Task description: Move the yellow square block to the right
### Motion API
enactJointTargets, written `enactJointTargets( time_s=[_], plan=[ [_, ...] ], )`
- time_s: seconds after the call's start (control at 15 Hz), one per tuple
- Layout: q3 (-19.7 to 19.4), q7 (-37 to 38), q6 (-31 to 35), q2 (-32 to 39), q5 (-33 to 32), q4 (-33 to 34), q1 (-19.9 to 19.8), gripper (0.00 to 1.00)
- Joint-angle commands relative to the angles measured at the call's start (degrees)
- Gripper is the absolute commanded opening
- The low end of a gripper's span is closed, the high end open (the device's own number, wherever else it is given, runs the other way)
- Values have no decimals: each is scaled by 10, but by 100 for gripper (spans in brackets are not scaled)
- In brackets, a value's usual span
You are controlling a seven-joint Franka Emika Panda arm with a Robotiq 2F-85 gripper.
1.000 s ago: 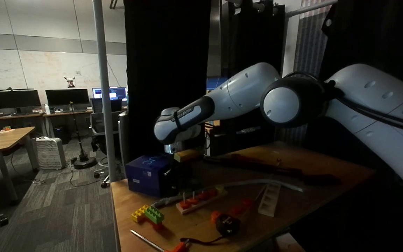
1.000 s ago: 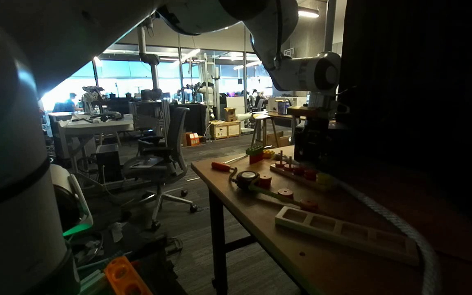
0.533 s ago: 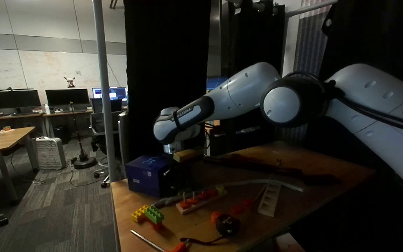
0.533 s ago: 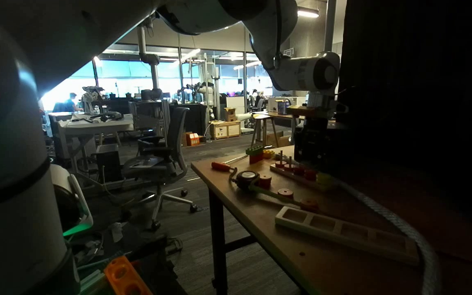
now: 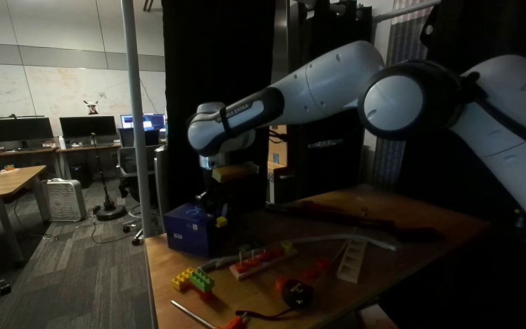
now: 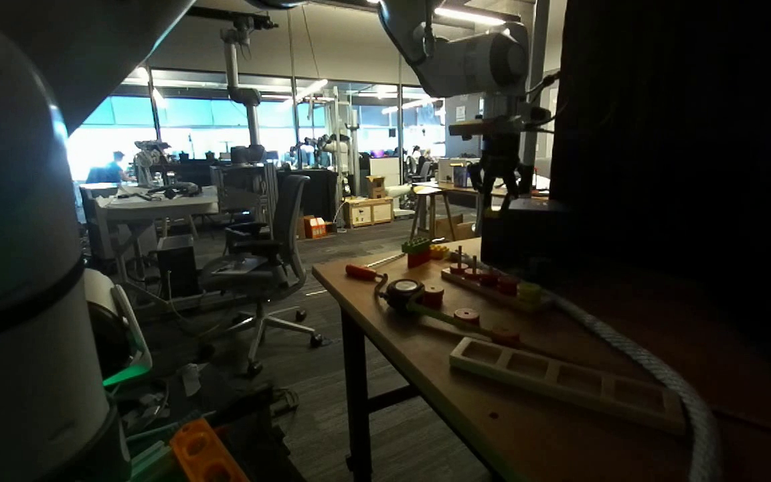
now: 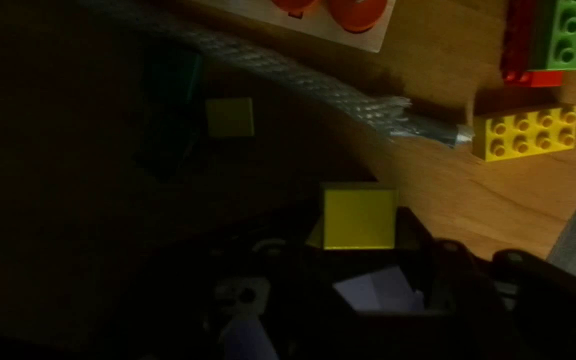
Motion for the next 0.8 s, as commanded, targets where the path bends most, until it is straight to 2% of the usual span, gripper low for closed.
enactJointTargets(
  time_s=[0.0, 0.27, 0.73],
  plan=[
    [-14, 35, 29, -98, -16, -85, 7, 23],
    [-26, 63, 39, -150, -22, -139, -3, 23],
    [-36, 65, 65, -158, 0, -201, -37, 23]
  ],
)
